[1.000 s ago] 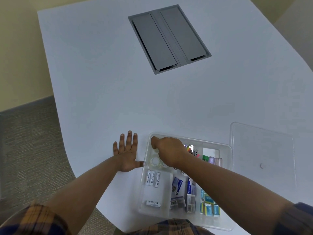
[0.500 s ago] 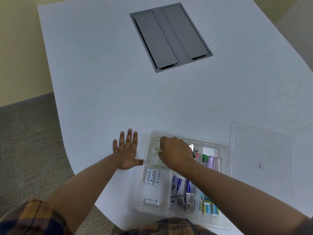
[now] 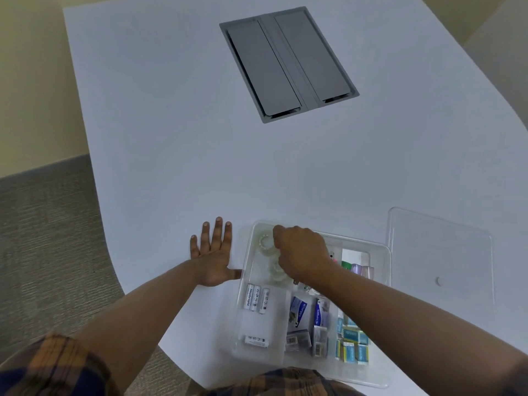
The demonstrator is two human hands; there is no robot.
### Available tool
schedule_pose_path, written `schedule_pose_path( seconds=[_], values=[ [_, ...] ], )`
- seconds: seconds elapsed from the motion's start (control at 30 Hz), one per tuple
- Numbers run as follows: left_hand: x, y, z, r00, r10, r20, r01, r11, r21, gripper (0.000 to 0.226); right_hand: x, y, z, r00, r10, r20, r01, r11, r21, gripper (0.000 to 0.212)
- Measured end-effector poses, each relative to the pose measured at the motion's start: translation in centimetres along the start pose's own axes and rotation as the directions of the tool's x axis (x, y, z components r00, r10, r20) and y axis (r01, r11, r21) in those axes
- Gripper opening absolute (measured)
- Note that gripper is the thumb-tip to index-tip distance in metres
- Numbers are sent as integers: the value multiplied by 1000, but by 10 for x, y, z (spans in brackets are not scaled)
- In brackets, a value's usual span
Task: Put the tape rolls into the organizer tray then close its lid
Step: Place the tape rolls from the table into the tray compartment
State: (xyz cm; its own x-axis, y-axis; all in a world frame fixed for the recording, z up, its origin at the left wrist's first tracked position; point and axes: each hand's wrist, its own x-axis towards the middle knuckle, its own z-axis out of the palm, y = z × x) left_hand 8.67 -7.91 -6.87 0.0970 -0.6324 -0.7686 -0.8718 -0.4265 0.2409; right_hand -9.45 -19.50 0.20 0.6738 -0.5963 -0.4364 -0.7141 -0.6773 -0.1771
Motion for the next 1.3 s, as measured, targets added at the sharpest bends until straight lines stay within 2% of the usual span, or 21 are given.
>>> schedule_pose_path(
  seconds=[0.13, 0.23, 0.37, 0.7, 0.8, 0.87, 0.93, 1.0, 1.1, 1.3],
  values=[
    [-1, 0, 1, 1000, -3, -11, 3, 1000, -4, 117, -6, 4, 3, 994, -93, 65, 97, 993, -67, 32],
    [-1, 1, 2, 1000, -10, -21, 10, 1000, -2, 117, -9, 0, 13, 990, -134, 43, 139, 978, -156, 31],
    [0, 1, 1, 1000, -9, -21, 9, 1000, 1, 117, -10, -5, 18, 996, -88, 15, 89, 975, -204, 28],
    [-2, 2, 1, 1000, -5, -21, 5, 1000, -14, 116, -10, -22, 22, 999, -36, 26, 39, 987, -158, 14],
    [-3, 1, 0, 1000, -1, -16, 0, 1000, -17, 117, -7, -21, 8, 999, -6, 44, 12, 992, -124, 21],
    [-3, 1, 0, 1000, 3, -12, -3, 1000, -22, 117, -4, -18, 1, 999, 1, 41, 2, 996, -88, 36],
    [-3, 2, 0, 1000, 3, -14, -4, 1000, -22, 117, 1, -14, 1, 1000, -22, 6, 22, 998, -53, 47],
    [-3, 2, 0, 1000, 3, -13, -4, 1000, -21, 116, 5, -11, 4, 995, -94, -14, 92, 992, -90, 49],
    [-4, 3, 0, 1000, -3, -16, 3, 1000, -16, 116, 9, -7, 10, 981, -195, 6, 193, 963, -186, 41],
    [-3, 2, 0, 1000, -2, -18, 2, 1000, -13, 116, 6, -9, 13, 959, -281, -29, 260, 919, -296, 14]
  ],
)
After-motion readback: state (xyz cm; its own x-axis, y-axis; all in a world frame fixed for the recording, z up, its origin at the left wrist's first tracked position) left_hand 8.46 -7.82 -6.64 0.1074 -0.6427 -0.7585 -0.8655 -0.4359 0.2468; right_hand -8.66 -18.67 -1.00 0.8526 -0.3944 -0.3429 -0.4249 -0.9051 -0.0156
